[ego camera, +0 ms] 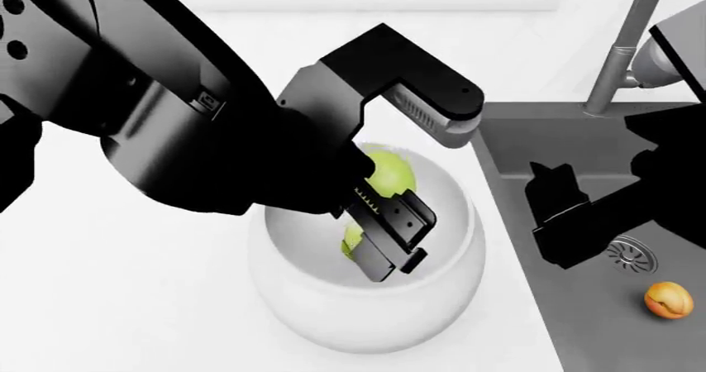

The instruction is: There is a mixed pile of frozen fruits and vegetables on the counter. Locate all the frozen vegetables and place the items in a bowl on the counter. Take all the frozen fruits and defrost them in a running sink.

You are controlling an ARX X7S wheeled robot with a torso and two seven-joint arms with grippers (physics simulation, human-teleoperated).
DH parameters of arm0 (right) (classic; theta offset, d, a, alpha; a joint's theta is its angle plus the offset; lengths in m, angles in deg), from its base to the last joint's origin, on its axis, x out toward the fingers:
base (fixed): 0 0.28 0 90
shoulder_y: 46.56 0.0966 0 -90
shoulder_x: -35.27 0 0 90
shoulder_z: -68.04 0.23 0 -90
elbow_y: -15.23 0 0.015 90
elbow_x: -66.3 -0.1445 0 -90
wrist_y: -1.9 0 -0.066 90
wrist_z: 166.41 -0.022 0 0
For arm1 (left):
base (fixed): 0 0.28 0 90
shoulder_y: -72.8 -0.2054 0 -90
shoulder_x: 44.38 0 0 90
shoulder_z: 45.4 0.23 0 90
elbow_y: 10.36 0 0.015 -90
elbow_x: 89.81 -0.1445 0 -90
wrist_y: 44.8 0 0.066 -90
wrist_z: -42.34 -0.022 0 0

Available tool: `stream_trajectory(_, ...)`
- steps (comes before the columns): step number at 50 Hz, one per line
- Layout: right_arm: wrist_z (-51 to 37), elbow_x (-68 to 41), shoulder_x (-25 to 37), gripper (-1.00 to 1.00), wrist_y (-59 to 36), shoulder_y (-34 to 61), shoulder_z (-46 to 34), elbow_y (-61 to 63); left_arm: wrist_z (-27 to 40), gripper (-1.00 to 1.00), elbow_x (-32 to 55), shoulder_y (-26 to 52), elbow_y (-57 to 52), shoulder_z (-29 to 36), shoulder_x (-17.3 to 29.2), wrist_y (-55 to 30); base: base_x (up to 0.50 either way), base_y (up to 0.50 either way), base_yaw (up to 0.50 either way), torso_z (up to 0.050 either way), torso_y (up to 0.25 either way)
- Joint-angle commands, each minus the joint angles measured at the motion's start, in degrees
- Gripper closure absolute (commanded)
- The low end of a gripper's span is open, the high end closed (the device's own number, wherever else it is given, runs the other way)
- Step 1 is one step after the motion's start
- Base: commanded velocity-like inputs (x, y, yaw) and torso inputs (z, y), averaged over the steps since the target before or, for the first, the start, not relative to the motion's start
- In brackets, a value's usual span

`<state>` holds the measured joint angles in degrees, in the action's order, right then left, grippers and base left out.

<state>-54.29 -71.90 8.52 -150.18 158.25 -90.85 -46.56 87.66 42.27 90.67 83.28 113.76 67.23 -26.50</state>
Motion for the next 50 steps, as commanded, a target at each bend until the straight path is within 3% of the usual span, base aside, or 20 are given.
stream_trajectory(1,0.14,0.22,0.23,-1.0,0.03,-0.48,0.07,0.15,0.24,-1.0,0.5,0.36,0.1,0.77,0.08,-0.2,0.0,0.0,0.0,0.0,0.0)
stream_trajectory(32,-0.37,0.01,0.59,-1.0,-0.17,0.15,0.74,-0.13,1.78,-1.0,2.89,4.86,-1.92,0.23,2.65,0.15,0.0,0.0,0.0,0.0,0.0)
stream_trajectory(50,3.45,3.09,1.79,-1.0,3.54,-0.02,5.94,3.69,9.12,-1.0,8.49,10.28,-11.78,-2.54,12.39,4.99,0.0,0.0,0.0,0.0,0.0)
